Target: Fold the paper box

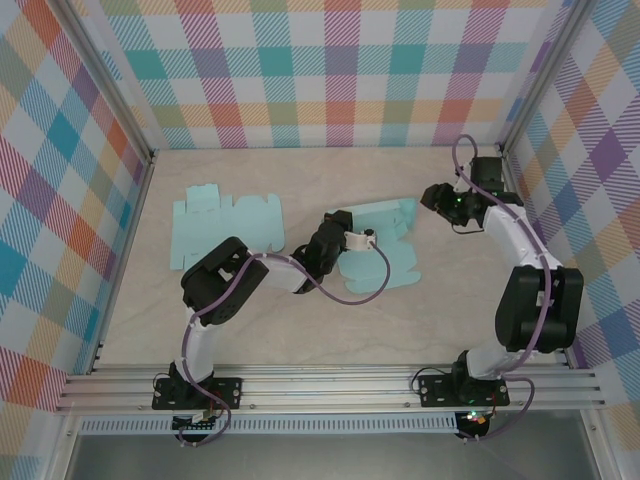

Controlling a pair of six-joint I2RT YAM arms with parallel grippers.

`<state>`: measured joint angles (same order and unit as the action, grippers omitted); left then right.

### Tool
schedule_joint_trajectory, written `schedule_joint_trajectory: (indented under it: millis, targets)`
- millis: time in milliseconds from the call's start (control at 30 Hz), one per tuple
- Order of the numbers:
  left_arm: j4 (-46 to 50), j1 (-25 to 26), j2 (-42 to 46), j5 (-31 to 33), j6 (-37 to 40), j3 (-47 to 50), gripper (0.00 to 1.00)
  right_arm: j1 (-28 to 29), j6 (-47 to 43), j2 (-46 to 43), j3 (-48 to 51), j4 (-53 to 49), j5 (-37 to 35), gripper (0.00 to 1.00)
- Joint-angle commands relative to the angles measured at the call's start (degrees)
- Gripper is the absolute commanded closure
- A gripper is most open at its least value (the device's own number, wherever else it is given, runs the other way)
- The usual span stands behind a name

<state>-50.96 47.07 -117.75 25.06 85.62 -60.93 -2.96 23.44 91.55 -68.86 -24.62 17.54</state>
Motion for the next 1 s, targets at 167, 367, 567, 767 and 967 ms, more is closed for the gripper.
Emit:
schedule_joint_trajectory:
  millis: [167, 367, 567, 767, 967]
  targets:
    - [-12.17, 0.14, -5.30, 0.66, 10.87, -0.22, 1.00, -1.52, -2.67, 15.35, -4.89, 3.98, 0.26, 0.57]
    - [-12.93, 0.05, -7.05, 0.25, 11.66, -0.33, 1.00, -1.74, -4.76, 22.34, -9.68, 5.37, 1.53, 0.57]
    - [-14.24, -0.35, -7.63, -0.05, 13.17, -0.38, 1.00, -3.57, -3.95, 25.74, -12.91, 5.38, 1.81, 0.57]
    - [-14.25, -0.73, -7.93, -0.29, 13.47, -0.59, 1.00, -5.04, -0.29, 29.81, -16.86, 6.76, 13.52, 0.58]
    - [-14.48, -0.84, -8.72, -0.32, 13.78, -0.60, 1.00, -4.91, 3.56, 31.33, -13.91, 13.09, 20.72, 0.59]
